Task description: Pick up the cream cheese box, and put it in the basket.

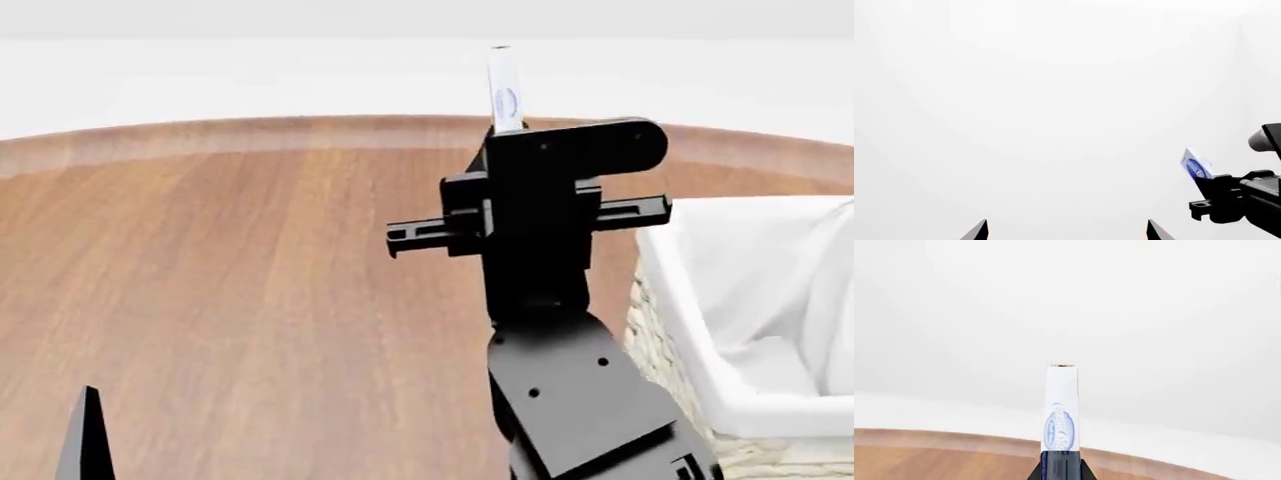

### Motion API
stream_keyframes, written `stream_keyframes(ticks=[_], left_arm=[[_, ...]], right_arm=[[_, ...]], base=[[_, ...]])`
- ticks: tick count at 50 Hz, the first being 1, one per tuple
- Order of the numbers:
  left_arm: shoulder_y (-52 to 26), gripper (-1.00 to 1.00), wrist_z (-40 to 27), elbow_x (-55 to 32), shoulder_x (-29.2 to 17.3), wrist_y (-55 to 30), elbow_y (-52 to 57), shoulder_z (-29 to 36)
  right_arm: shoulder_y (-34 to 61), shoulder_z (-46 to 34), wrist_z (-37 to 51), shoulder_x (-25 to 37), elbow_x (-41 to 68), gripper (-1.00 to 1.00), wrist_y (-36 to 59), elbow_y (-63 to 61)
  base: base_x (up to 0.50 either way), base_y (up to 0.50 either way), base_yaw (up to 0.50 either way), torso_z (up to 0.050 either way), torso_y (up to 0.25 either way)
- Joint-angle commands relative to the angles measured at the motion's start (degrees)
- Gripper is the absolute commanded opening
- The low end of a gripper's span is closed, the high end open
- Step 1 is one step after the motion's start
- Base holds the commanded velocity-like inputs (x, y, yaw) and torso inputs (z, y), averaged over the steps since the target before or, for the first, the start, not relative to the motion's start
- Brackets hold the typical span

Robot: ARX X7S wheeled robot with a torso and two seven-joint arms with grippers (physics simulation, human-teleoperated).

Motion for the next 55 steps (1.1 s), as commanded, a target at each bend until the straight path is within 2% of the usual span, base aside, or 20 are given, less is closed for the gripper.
stream_keyframes(ticks=[1,6,22,30,37,39,49,55], left_arm=[[-0.1,1.00,-0.2,-0.1,-0.2,0.0,-0.1,0.2],[0.0,1.00,-0.3,0.2,-0.4,0.3,0.0,0.3],[0.2,1.00,-0.2,2.6,-0.6,1.3,-0.7,1.8],[-0.2,1.00,-0.4,2.0,-0.8,1.3,-0.9,1.4],[-0.5,1.00,-0.6,1.3,-0.9,1.4,-1.3,1.0],[-0.6,1.00,-0.7,1.2,-1.0,1.4,-1.3,0.8],[-0.9,1.00,-0.9,0.7,-1.2,1.4,-1.4,0.5],[-0.8,1.00,-1.1,0.5,-1.2,1.3,-1.2,0.6]], right_arm=[[2.2,0.6,2.7,3.1,1.1,-1.00,8.7,-15.6],[5.3,1.9,2.6,5.0,2.2,-1.00,11.6,-18.2],[10.6,9.1,-1.1,13.8,5.5,-1.00,14.3,-17.6],[13.2,11.5,-6.1,19.7,7.5,-1.00,16.3,-14.2],[13.6,10.5,-12.4,23.5,7.6,-1.00,16.6,-6.1],[16.0,10.2,-15.7,24.6,8.0,-1.00,18.0,0.0],[25.3,8.9,-22.3,26.1,11.2,-1.00,29.6,13.0],[31.3,3.5,-28.3,25.9,10.8,-1.00,36.6,19.1]], base=[[0.00,0.00,0.00,0.000,0.250],[0.00,0.00,0.00,0.000,0.250],[0.00,0.00,0.00,0.000,0.001],[0.00,0.00,0.00,0.000,0.000],[0.00,0.00,0.00,0.000,0.000],[0.00,0.00,0.00,0.000,0.000],[0.00,0.00,0.00,0.000,0.000],[0.00,0.00,0.00,0.000,0.000]])
